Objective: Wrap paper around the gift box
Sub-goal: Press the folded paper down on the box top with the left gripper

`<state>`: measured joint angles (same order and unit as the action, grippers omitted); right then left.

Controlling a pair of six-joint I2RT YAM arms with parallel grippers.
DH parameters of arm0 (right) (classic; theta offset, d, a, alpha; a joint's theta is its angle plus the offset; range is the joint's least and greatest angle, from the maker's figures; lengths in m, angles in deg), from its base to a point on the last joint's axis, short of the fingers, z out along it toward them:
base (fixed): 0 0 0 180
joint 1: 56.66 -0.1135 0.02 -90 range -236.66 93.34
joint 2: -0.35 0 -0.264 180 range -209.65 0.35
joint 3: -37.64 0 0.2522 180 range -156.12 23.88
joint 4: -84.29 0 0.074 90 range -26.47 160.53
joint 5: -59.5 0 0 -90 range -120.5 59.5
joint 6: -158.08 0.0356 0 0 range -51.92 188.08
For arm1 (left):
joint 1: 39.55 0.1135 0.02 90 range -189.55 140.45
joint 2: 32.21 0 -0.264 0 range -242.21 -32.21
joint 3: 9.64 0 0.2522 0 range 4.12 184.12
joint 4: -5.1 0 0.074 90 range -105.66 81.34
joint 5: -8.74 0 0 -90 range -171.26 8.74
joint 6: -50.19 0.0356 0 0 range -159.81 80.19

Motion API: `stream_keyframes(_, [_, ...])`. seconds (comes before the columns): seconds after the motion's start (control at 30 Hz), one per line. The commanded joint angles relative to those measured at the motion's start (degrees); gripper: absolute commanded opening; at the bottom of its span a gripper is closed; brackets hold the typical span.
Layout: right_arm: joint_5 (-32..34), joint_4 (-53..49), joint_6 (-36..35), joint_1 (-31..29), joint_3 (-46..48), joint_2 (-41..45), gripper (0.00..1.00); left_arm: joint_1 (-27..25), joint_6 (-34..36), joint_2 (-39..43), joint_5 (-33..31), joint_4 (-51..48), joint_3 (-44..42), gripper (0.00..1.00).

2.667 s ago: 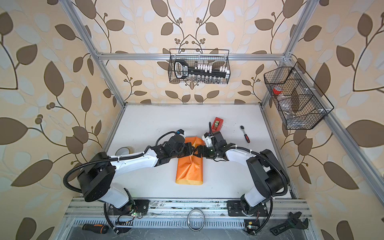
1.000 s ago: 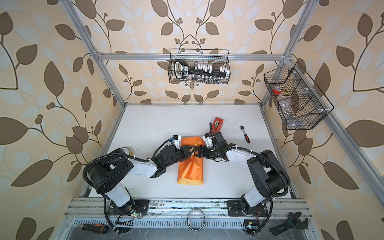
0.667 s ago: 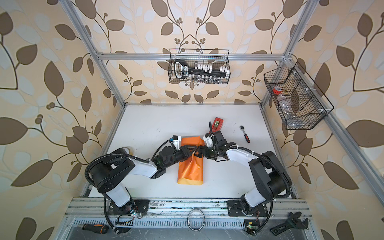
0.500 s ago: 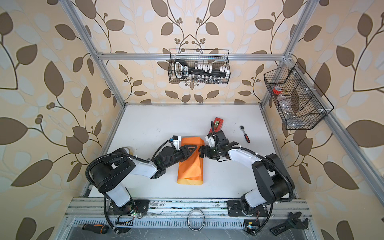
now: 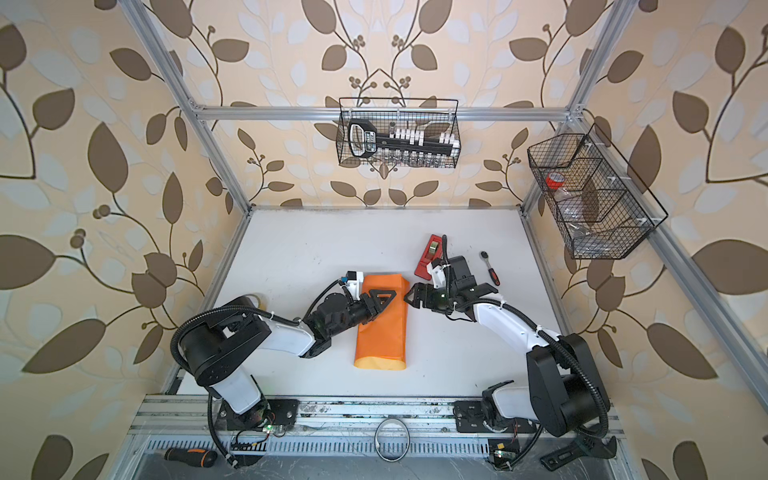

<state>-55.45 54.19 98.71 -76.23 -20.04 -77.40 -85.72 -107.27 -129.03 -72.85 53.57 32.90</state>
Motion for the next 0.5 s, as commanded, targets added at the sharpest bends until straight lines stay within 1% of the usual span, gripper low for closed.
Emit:
stream_keyframes(0.0, [-1.44, 3.50, 1.85, -2.30, -0.43, -2.42, 0.91, -1.51, 1.89, -1.80, 2.85, -14.07, -1.97, 0.57])
stream_keyframes(0.1, [-1.52, 5.27, 2.74, -3.25, -1.43, -5.78, 0.90, -1.47, 2.06, -1.52, 2.93, -14.33, -1.75, 0.57])
stream_keyframes(0.23, [0.31, 5.88, 2.50, -3.12, -0.44, -8.04, 0.88, -1.46, 2.49, -0.68, 2.83, -15.60, -0.98, 0.57])
stream_keyframes(0.47, [0.99, 8.59, 2.67, -3.77, 6.54, -8.12, 0.84, -1.38, 6.08, 3.19, 3.08, -20.69, 2.32, 0.60])
